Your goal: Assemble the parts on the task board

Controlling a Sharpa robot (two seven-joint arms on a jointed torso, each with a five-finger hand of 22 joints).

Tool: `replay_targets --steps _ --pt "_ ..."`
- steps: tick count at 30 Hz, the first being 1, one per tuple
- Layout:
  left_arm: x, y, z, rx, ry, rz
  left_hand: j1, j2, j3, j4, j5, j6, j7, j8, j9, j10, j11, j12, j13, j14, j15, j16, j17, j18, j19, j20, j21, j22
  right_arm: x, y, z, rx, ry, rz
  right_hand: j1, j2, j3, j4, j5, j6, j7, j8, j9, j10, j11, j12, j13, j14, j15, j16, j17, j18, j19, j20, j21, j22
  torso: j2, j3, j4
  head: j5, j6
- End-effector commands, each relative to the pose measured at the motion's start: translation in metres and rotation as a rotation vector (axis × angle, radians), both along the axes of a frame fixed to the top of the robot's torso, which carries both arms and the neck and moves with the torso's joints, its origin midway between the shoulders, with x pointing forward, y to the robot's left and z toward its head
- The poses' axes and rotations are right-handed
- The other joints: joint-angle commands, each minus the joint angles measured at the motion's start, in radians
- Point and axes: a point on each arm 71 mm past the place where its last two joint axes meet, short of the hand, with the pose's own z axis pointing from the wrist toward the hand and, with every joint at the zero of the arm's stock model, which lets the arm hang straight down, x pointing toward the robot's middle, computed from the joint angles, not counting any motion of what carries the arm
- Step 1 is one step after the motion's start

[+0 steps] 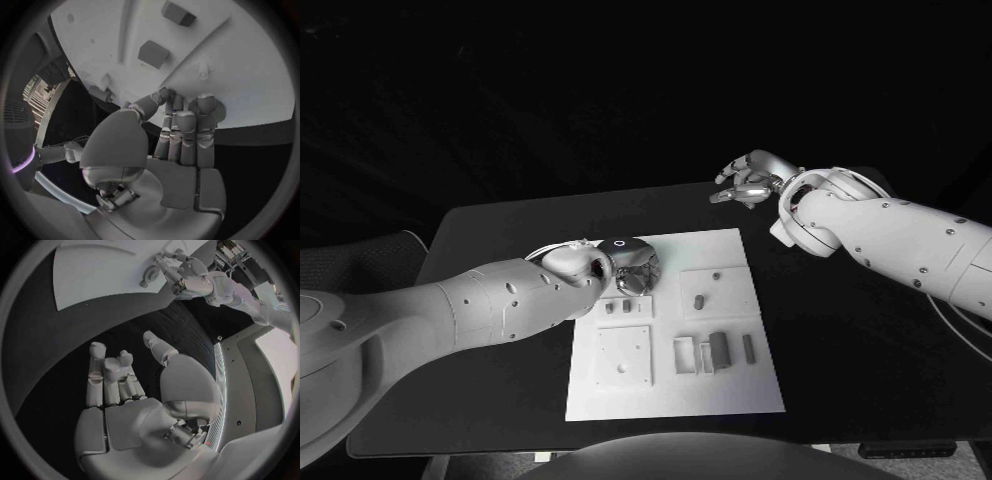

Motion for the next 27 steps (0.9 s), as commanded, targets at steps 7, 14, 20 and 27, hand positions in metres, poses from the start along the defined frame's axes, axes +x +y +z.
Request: replay_targets --steps 7,14,20,27 --pt "-0.001 0.004 -0.002 -0.004 -0.02 -0.003 0.008 0.012 0.025 0.002 0.009 0.027 -0.007 0.013 -0.001 0.025 -0.007 0.005 0.007 0.006 -0.014 -0.003 -0.003 0.117 0.002 -0.013 0.008 0.021 0.0 0.001 0.0 -0.003 -0.004 0.013 -0.01 0.0 -0.001 0.006 0.003 -0.001 0.019 0.002 -0.001 -0.008 -0.001 0.006 -0.002 -0.005 0.003 0.005 -0.001 0.014 -0.001 -0.009 -0.006 0.018 0.0 -0.0002 -0.0001 0.0 -0.001" --pt "-0.002 0.012 0.001 -0.037 -0.034 0.018 0.011 0.013 0.032 0.002 0.01 0.032 -0.009 0.015 -0.002 0.031 -0.01 0.005 0.009 0.009 -0.016 -0.004 -0.003 0.115 0.004 -0.016 0.009 0.021 0.0 0.0 0.0 -0.003 -0.005 0.011 -0.01 0.0 -0.001 0.006 0.003 -0.001 0.019 0.002 -0.001 -0.008 -0.001 0.006 -0.002 -0.005 0.003 0.005 -0.001 0.014 -0.001 -0.009 -0.006 0.018 0.0 -0.001 0.0006 0.0 0.0" --pt "-0.006 0.029 0.004 -0.07 -0.022 0.047 0.011 0.01 0.034 0.002 0.011 0.032 -0.009 0.015 -0.003 0.032 -0.01 0.004 0.009 0.01 -0.017 -0.005 -0.003 0.114 0.005 -0.017 0.01 0.021 0.0 -0.001 0.0 -0.004 -0.005 0.009 -0.01 0.0 -0.001 0.006 0.003 -0.001 0.019 0.002 -0.001 -0.008 -0.001 0.006 -0.002 -0.005 0.003 0.005 -0.001 0.014 -0.001 -0.009 -0.006 0.018 -0.001 -0.0009 0.0011 0.001 0.002" --pt "-0.006 0.046 0.022 -0.119 -0.02 0.082 0.01 0.008 0.035 0.003 0.011 0.033 -0.009 0.016 -0.003 0.033 -0.01 0.003 0.01 0.011 -0.017 -0.005 -0.004 0.113 0.006 -0.018 0.011 0.02 0.0 -0.003 0.0 -0.005 -0.005 0.006 -0.01 0.0 -0.001 0.006 0.003 -0.001 0.019 0.002 -0.001 -0.008 -0.001 0.006 -0.002 -0.005 0.003 0.005 -0.001 0.014 -0.001 -0.009 -0.006 0.018 -0.001 -0.0015 0.0022 0.002 0.003"
